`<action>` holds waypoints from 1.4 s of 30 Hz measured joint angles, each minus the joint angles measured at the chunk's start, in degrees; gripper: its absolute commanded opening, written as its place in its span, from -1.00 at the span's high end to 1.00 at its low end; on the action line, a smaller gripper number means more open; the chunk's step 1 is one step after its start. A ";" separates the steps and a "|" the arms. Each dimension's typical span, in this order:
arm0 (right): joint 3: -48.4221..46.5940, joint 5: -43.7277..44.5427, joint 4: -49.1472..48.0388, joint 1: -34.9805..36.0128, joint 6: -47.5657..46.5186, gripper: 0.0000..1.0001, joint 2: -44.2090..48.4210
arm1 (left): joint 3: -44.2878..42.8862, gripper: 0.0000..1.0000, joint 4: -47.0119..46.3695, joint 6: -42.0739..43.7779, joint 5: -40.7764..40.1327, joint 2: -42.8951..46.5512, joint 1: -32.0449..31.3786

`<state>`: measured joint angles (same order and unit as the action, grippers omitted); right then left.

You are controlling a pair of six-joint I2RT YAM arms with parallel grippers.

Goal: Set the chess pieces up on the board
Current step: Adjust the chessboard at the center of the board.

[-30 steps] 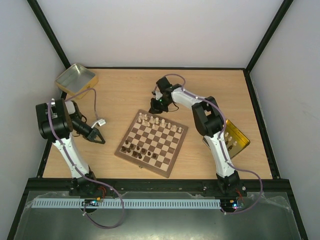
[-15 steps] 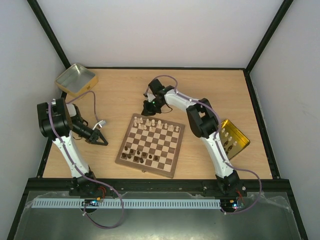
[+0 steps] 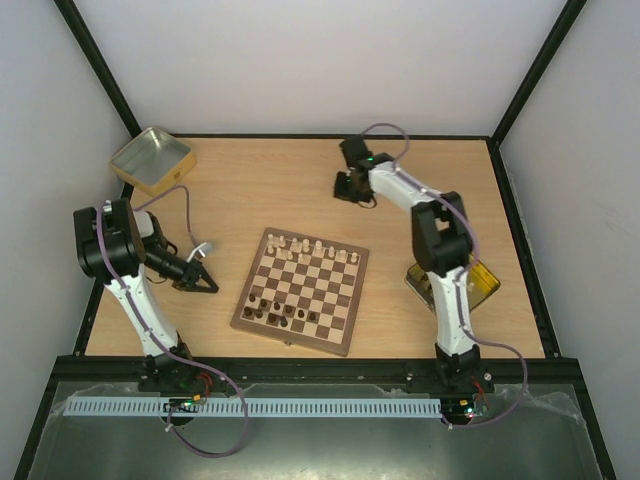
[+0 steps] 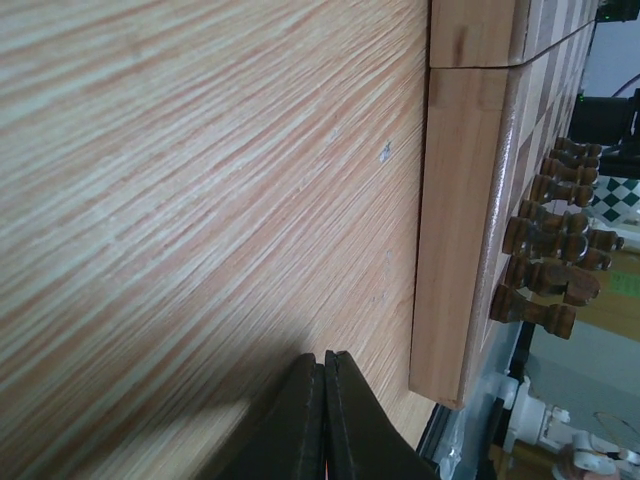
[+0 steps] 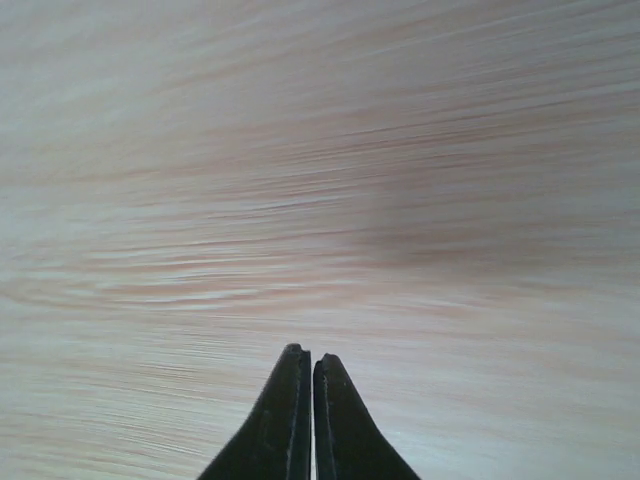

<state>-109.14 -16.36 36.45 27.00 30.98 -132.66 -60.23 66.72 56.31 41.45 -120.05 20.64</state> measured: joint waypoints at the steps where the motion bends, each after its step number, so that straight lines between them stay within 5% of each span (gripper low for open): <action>1: 3.13 3.32 -0.59 -1.49 0.31 0.96 3.15 | 0.24 0.95 -0.48 -0.52 -0.09 0.44 0.00; 7: 24.70 14.75 -4.37 -3.17 2.34 0.96 26.25 | 0.68 0.95 -3.72 -4.33 -0.37 3.06 0.00; 16: 52.98 13.66 -11.06 -1.53 7.69 0.96 47.84 | 1.09 0.95 -9.92 -9.73 -1.92 8.22 -0.52; 27: 69.66 9.25 -14.36 0.74 12.26 0.96 58.88 | 4.68 0.95 -14.60 -13.97 -3.96 12.28 -4.52; 42: 77.15 4.24 -22.91 3.06 14.78 0.96 54.36 | 6.95 0.95 -16.04 -17.51 -2.14 12.96 -12.02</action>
<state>-31.99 -12.12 13.54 30.06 45.76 -78.30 -53.28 50.68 38.81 39.31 -107.09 8.62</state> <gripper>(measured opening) 0.021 0.026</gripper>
